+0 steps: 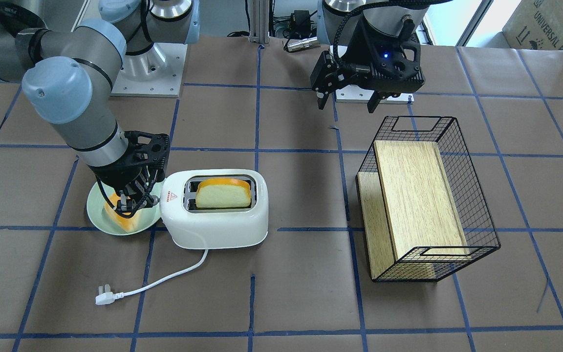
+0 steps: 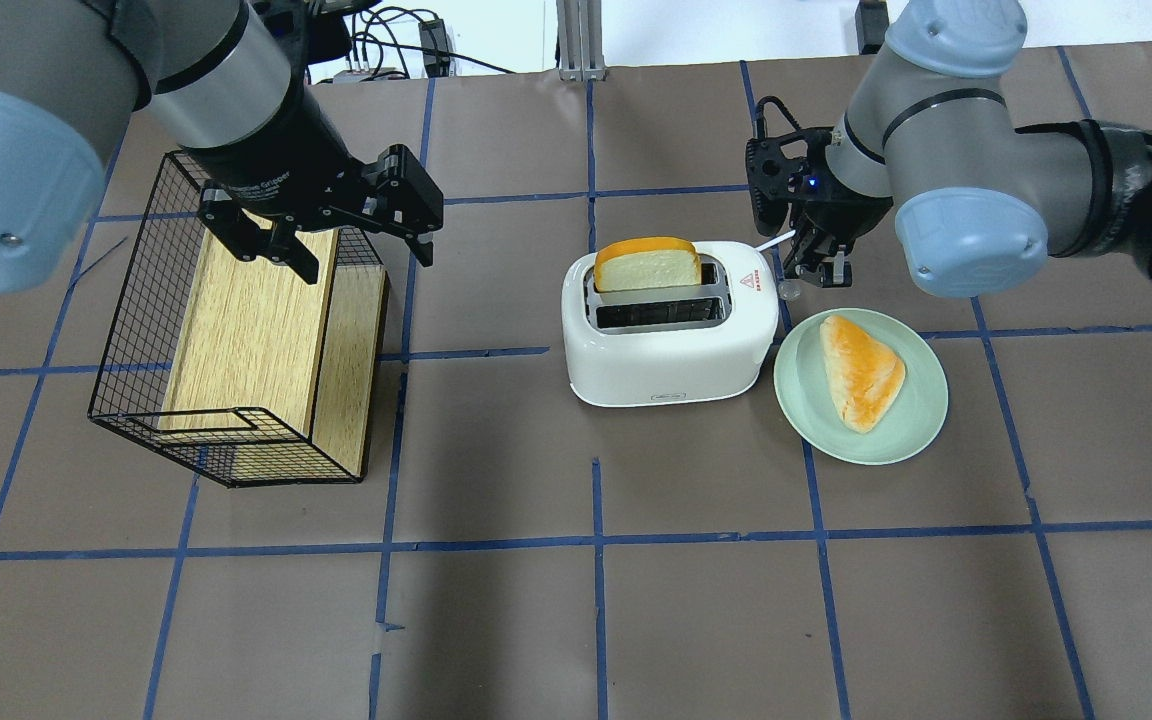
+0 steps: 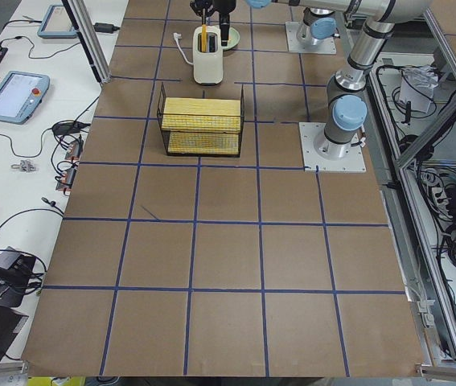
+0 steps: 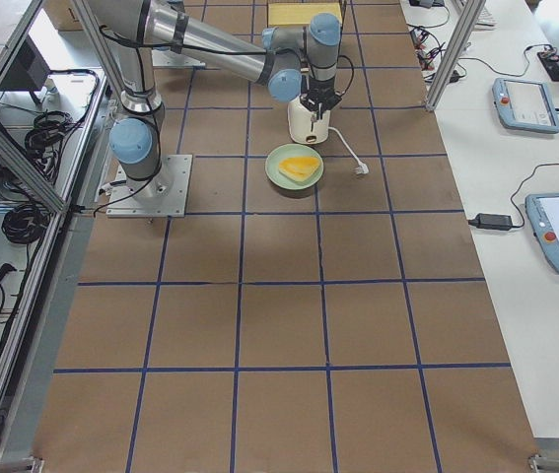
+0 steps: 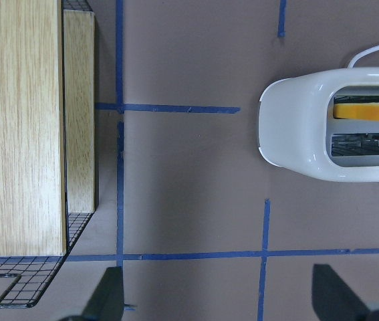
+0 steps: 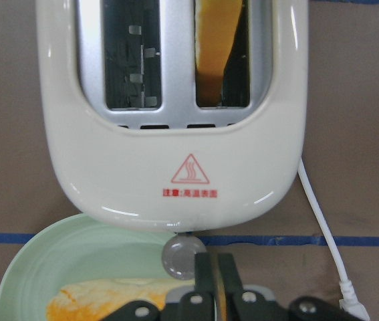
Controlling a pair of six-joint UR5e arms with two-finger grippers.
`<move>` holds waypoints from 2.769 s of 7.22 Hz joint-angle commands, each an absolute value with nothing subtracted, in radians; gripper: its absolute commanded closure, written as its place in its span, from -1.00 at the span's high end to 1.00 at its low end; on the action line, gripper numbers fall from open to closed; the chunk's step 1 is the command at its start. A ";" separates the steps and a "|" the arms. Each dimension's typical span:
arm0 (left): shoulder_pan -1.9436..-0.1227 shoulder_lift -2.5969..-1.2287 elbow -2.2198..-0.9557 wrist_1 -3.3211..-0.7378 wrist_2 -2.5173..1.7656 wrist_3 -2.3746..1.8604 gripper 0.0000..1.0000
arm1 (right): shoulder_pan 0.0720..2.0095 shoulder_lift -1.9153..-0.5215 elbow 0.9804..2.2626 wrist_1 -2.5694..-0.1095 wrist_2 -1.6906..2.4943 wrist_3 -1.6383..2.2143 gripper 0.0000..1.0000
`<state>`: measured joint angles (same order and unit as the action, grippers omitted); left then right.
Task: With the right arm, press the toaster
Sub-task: 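Press the toaster lever down with the right gripper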
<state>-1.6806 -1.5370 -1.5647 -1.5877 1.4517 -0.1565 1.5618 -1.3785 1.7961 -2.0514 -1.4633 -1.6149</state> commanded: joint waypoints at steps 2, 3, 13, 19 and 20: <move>-1.681 -1.537 -1.565 -1.588 1.451 -0.156 1.00 | 1.562 -1.376 1.831 -2.048 -1.454 -1.615 -0.65; -1.681 -1.537 -1.565 -1.588 1.453 -0.156 1.00 | 1.562 -1.371 1.832 -2.049 -1.454 -1.615 -0.65; -1.681 -1.537 -1.565 -1.588 1.453 -0.156 1.00 | 1.554 -1.324 1.835 -2.063 -1.453 -1.634 -0.64; -1.681 -1.537 -1.565 -1.588 1.453 -0.156 1.00 | 1.554 -1.298 1.836 -2.063 -1.451 -1.635 -0.62; -1.681 -1.537 -1.565 -1.588 1.451 -0.156 1.00 | 1.554 -1.292 1.836 -2.063 -1.451 -1.643 -0.61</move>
<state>-1.6812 -1.5370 -1.5647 -1.5877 1.4524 -0.1565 1.5539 -1.2988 1.8355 -2.0632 -1.4512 -1.6369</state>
